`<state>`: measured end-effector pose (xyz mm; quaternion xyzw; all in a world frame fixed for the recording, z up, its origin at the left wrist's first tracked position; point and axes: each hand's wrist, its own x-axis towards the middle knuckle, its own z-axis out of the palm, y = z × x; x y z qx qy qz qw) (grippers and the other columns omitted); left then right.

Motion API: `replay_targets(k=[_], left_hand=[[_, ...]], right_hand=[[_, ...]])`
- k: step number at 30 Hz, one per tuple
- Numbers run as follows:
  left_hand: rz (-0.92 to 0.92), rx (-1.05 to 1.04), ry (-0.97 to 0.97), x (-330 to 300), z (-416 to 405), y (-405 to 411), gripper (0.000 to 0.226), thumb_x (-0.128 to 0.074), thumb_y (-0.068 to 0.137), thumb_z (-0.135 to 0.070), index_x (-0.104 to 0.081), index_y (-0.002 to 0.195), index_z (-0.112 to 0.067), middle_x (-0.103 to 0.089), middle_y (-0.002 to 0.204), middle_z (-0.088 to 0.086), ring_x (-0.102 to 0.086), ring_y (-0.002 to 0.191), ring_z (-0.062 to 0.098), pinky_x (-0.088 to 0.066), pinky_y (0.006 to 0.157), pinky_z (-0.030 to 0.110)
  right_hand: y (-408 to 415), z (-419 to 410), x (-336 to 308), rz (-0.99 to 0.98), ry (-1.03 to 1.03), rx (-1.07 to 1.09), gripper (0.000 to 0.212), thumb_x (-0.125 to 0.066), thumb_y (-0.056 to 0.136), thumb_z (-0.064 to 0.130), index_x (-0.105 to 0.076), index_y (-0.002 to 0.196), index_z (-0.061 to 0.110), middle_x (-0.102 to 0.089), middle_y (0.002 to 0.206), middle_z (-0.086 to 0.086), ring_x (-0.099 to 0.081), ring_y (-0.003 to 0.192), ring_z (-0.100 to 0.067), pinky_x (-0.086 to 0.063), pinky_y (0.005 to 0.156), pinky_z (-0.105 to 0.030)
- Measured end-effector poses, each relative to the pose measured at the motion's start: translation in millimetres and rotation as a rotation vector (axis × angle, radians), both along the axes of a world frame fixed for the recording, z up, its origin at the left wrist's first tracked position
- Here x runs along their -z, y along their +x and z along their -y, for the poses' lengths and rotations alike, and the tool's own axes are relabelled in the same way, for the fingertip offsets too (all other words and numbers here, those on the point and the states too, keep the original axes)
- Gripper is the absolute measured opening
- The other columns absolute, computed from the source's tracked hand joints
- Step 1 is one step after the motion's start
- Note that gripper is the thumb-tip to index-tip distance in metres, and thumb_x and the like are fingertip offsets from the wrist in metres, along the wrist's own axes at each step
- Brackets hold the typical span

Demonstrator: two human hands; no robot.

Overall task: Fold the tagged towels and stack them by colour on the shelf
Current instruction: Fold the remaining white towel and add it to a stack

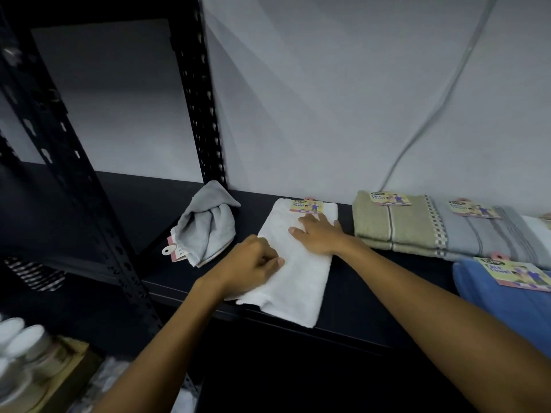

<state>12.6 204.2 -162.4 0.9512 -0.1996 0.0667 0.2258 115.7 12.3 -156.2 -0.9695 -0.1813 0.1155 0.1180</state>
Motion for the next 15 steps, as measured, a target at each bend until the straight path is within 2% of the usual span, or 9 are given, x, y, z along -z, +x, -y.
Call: replay_targets(k=[2,5,7,9,13,15], left_hand=[[-0.030,0.010,-0.095,5.6,0.0,0.3,0.022,-0.054,0.092,-0.036,-0.073,0.085,-0.028,-0.064,0.087,-0.014,-0.053,0.087,0.006,-0.044,0.082,0.029],[-0.082,-0.014,-0.363,1.6,-3.7,-12.6,0.017,-0.059,0.095,-0.025,-0.074,0.103,-0.025,-0.072,0.094,-0.012,-0.063,0.083,0.005,-0.049,0.074,0.024],[-0.064,-0.053,-0.470,0.3,-10.1,-25.5,0.018,-0.059,0.094,-0.029,-0.073,0.104,-0.023,-0.072,0.100,-0.011,-0.066,0.092,0.008,-0.053,0.081,0.031],[0.035,-0.107,-0.467,5.2,-17.6,-41.6,0.019,-0.063,0.090,-0.035,-0.073,0.102,-0.023,-0.071,0.102,-0.012,-0.064,0.103,0.009,-0.052,0.089,0.036],[0.290,-0.084,-0.344,20.1,-15.4,-74.6,0.030,-0.074,0.081,-0.046,-0.071,0.100,-0.023,-0.064,0.107,-0.013,-0.057,0.114,0.012,-0.046,0.095,0.035],[0.383,-0.038,-0.275,27.5,-10.3,-84.2,0.037,-0.074,0.080,-0.050,-0.072,0.103,-0.021,-0.061,0.117,-0.008,-0.052,0.122,0.015,-0.044,0.097,0.037]], right_hand=[[6.2,1.4,8.1,0.045,-0.036,-0.058,0.065,-0.018,0.102,0.056,-0.012,0.156,0.021,0.003,0.165,0.001,0.009,0.151,-0.022,0.004,0.120,-0.053],[10.8,8.6,12.2,0.137,0.006,-0.099,0.062,-0.022,0.102,0.054,-0.015,0.156,0.024,0.001,0.165,0.000,0.007,0.151,-0.020,0.004,0.119,-0.053],[9.1,12.8,8.8,0.228,0.051,-0.092,0.059,-0.031,0.102,0.050,-0.021,0.154,0.024,-0.007,0.164,-0.001,-0.001,0.150,-0.022,-0.003,0.118,-0.057],[-3.0,16.6,3.2,0.309,0.154,-0.069,0.057,-0.043,0.100,0.045,-0.031,0.151,0.021,-0.021,0.160,-0.003,-0.015,0.147,-0.022,-0.016,0.117,-0.057],[-67.3,35.5,-2.0,0.329,0.415,-0.124,0.046,-0.058,0.095,0.042,-0.052,0.135,0.021,-0.047,0.141,0.004,-0.041,0.131,-0.015,-0.035,0.108,-0.031],[-107.8,49.3,1.0,0.338,0.467,-0.198,0.038,-0.061,0.091,0.044,-0.061,0.123,0.023,-0.053,0.125,0.010,-0.048,0.120,-0.010,-0.039,0.101,-0.027]])
